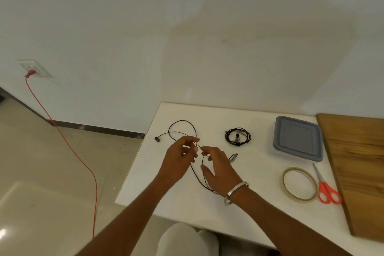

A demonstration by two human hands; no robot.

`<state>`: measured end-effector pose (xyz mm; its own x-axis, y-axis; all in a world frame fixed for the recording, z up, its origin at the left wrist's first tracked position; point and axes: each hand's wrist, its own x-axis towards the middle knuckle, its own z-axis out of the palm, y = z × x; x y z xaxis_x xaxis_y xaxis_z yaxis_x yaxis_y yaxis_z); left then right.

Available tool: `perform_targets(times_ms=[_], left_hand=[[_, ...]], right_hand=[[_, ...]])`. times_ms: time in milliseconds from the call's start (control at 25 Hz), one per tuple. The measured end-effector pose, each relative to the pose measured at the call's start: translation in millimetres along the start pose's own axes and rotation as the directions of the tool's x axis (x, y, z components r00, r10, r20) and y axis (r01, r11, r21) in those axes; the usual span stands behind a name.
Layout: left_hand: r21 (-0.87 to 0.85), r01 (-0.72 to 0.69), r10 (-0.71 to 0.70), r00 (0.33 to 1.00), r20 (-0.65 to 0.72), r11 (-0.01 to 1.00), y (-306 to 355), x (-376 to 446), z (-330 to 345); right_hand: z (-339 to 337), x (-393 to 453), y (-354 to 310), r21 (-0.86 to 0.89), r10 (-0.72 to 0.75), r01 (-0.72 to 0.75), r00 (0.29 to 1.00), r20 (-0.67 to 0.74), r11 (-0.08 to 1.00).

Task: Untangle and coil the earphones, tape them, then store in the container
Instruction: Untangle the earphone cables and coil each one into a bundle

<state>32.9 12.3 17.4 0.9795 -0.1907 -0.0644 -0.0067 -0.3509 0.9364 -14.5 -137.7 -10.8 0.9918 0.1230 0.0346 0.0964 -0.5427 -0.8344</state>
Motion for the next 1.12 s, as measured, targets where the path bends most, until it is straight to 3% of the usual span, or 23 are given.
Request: perform_targets(times_ms=[160, 320, 440, 560, 600, 680, 800, 960, 1120], left_hand=[[-0.389, 0.107, -0.103, 0.994, 0.032, 0.915, 49, -20, 1], [-0.478, 0.083, -0.091, 0.996, 0.007, 0.875, 84, -31, -15], [-0.390, 0.050, -0.066, 0.997, -0.027, 0.919, 98, -37, -35], [0.042, -0.028, 0.025, 0.997, 0.074, 0.999, 102, -45, -46], [0.184, -0.090, 0.065, 0.989, 0.136, 0.979, 102, -48, -46], [0.304, -0.189, 0.104, 0.956, 0.275, 0.934, 107, -55, -41], [0.396, -0.271, 0.134, 0.931, 0.340, 0.877, 114, -57, -34], [0.330, -0.092, -0.020, 0.946, 0.322, 0.940, 118, -53, -37], [0.275, -0.047, -0.070, 0.913, 0.402, 0.960, 126, -58, -40]], right_hand=[[-10, -3, -29, 0.166, 0.084, -0.074, 0.995, -0.051, 0.983], [-36, -10, -55, 0.236, 0.080, -0.066, 0.995, -0.051, 0.970], [-58, -18, -72, 0.238, 0.038, -0.007, 0.991, -0.128, 0.971], [-77, -20, -81, 0.112, -0.041, 0.061, 0.984, -0.175, 0.992], [-81, -19, -82, 0.037, -0.089, 0.096, 0.984, -0.155, 0.995], [-86, -18, -84, -0.104, -0.169, 0.159, 0.981, -0.097, 0.982], [-93, -19, -87, -0.171, -0.223, 0.208, 0.972, -0.070, 0.963], [-93, -24, -83, -0.207, -0.258, 0.249, 0.966, -0.016, 0.946], [-89, -26, -82, -0.216, -0.268, 0.258, 0.963, -0.021, 0.942]])
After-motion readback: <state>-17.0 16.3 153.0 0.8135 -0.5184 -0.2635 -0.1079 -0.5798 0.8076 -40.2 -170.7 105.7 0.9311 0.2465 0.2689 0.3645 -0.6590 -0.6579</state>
